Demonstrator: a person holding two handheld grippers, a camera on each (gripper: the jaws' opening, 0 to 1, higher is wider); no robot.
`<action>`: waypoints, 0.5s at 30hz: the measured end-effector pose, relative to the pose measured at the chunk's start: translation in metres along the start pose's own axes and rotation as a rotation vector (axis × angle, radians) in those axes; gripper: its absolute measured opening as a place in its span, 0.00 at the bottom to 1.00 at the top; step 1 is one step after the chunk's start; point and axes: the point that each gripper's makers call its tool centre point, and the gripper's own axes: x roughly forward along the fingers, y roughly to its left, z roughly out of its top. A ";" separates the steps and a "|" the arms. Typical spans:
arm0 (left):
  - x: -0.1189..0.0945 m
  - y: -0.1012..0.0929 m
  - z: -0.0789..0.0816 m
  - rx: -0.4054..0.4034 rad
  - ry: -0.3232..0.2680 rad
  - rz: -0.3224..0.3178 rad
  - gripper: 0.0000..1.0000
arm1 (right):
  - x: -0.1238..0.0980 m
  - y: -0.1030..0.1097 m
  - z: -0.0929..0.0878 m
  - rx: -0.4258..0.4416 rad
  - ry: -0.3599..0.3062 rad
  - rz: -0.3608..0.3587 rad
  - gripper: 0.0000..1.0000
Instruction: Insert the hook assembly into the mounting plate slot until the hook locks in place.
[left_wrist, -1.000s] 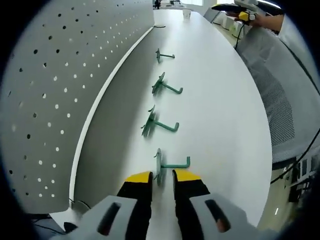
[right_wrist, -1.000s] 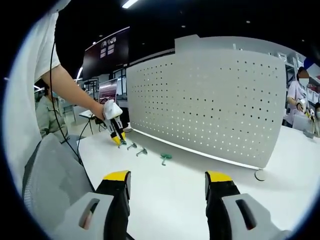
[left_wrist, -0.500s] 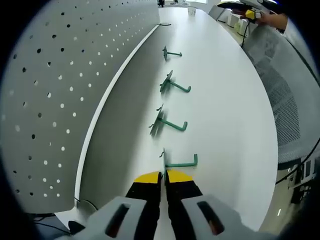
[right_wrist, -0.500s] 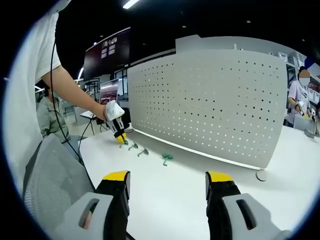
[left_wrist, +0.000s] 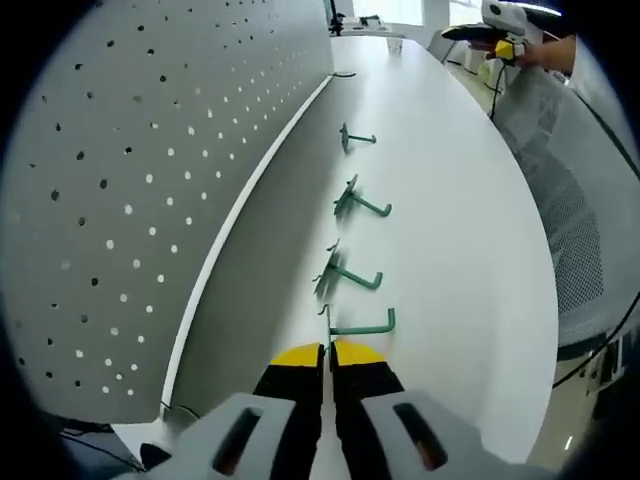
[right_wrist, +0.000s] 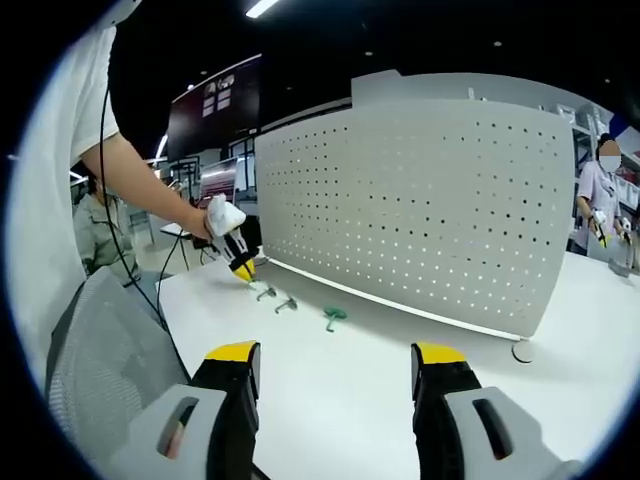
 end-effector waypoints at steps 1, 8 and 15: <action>-0.001 0.000 0.003 -0.003 -0.016 0.001 0.02 | 0.000 0.000 0.000 -0.001 0.000 0.000 0.59; -0.011 0.007 0.025 -0.011 -0.104 0.058 0.01 | 0.000 0.000 0.001 -0.006 -0.005 -0.002 0.59; -0.024 0.012 0.044 -0.060 -0.198 0.157 0.02 | -0.001 -0.001 0.005 -0.008 -0.021 -0.010 0.59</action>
